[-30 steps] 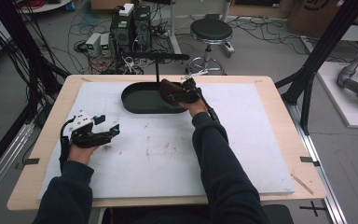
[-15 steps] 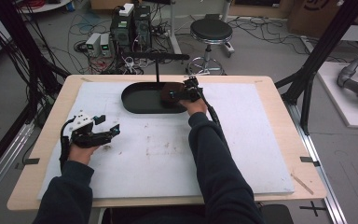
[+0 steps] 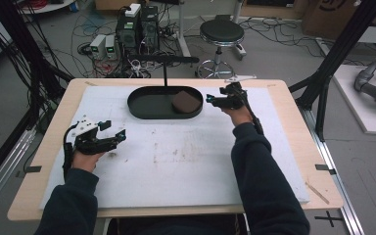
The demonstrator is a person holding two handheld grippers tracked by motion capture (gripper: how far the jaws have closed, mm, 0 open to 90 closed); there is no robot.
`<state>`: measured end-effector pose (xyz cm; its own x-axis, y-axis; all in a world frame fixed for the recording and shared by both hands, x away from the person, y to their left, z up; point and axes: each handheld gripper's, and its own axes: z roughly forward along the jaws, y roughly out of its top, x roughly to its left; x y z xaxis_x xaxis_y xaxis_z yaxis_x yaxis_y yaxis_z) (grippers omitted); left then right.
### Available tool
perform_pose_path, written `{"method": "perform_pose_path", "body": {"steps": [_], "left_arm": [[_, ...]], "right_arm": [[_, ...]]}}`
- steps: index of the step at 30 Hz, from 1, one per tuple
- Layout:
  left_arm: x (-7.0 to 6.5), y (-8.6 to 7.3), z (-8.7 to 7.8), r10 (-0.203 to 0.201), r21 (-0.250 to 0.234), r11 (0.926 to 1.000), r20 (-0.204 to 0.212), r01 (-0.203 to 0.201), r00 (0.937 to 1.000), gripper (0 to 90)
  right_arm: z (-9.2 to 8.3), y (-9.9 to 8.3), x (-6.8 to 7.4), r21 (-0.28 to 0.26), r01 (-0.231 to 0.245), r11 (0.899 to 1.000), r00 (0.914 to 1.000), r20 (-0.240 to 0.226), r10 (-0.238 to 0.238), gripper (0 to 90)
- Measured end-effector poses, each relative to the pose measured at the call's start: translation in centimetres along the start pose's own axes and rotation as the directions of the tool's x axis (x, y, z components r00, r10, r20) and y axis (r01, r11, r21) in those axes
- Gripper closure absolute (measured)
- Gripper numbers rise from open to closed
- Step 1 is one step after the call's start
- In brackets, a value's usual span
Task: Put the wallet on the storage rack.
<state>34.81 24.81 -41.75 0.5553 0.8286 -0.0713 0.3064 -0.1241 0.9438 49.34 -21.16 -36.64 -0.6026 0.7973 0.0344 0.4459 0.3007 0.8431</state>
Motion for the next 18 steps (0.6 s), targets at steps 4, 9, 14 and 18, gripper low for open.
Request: {"method": "perform_pose_path", "body": {"steps": [4,9,14,18], "left_arm": [[0.2,0.1,-0.1,-0.02,-0.016,0.9997,-0.003,0.02,0.9998,26.4],[0.3,0.1,-0.4,-0.035,-0.037,0.9987,-0.008,0.034,0.9994,26.0],[0.2,0.2,-0.4,-0.033,-0.043,0.9985,-0.01,0.033,0.9994,26.0],[0.2,0.2,-0.5,-0.029,-0.046,0.9985,-0.012,0.029,0.9995,26.0]], "right_arm": [[-3.3,-1.2,-0.8,-0.003,0.019,1.0,0.9996,-0.018,-0.019,24.0],[-6.6,-3.3,-0.7,0.008,0.099,0.995,0.995,0.014,-0.099,19.8],[-8.6,-5.3,-0.2,-0.039,0.107,0.994,0.9933,0.048,-0.105,19.8],[-9.9,-7.2,0.2,-0.039,0.095,0.995,0.9947,0.043,-0.093,19.8]]}}
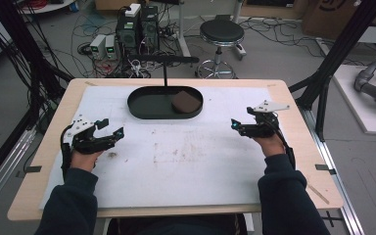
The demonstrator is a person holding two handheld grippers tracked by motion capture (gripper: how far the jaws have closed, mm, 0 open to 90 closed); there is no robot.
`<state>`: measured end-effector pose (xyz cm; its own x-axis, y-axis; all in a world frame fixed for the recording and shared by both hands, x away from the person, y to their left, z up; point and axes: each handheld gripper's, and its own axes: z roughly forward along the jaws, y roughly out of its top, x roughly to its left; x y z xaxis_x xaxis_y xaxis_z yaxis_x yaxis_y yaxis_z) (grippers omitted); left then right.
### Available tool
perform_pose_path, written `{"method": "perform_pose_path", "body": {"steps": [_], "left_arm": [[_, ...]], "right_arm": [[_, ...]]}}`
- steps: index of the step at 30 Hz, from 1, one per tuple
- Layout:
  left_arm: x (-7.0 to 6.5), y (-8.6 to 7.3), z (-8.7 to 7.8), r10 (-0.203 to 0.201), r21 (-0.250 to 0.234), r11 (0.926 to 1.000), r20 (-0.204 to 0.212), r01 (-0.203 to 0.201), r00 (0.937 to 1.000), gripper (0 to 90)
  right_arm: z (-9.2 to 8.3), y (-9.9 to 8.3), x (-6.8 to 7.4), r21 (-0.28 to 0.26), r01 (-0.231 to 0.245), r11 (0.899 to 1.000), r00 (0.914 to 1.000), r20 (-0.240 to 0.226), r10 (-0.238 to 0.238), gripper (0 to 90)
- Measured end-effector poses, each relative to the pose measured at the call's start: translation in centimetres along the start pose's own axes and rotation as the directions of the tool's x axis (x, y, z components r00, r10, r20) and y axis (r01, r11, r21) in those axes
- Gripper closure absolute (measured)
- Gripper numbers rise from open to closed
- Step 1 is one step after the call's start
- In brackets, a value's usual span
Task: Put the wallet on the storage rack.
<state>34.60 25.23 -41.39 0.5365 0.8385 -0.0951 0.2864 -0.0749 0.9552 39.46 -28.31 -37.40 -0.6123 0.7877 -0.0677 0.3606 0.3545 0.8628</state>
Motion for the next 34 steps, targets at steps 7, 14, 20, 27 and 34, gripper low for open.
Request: {"method": "perform_pose_path", "body": {"steps": [7,14,20,27,34], "left_arm": [[-0.5,0.2,-0.2,0.02,-0.002,0.9998,0.005,-0.02,0.9998,26.0],[-0.6,0.1,-0.2,0.026,0.002,0.9997,0.009,-0.026,0.9996,26.0],[-0.6,0.0,-0.2,0.024,0.007,0.9997,0.004,-0.024,0.9997,26.0],[-0.5,-0.1,-0.2,0.024,0.011,0.9997,-0.004,-0.024,0.9997,26.0],[-0.4,-0.2,0.0,0.022,0.015,0.9996,-0.007,-0.022,0.9997,26.0]], "right_arm": [[-1.3,-3.3,0.5,0.041,0.019,0.999,0.9996,0.021,-0.02,19.8],[-1.8,-3.6,0.3,0.039,-0.001,0.999,0.9993,0.038,0.0,19.8],[-2.2,-3.6,0.0,0.031,-0.007,0.999,0.9991,0.041,0.006,19.8],[-2.1,-3.7,-0.2,0.04,-0.008,0.999,0.9989,0.047,0.006,19.8],[-2.0,-3.8,-0.4,0.039,-0.01,0.999,0.9989,0.047,0.008,19.8]]}}
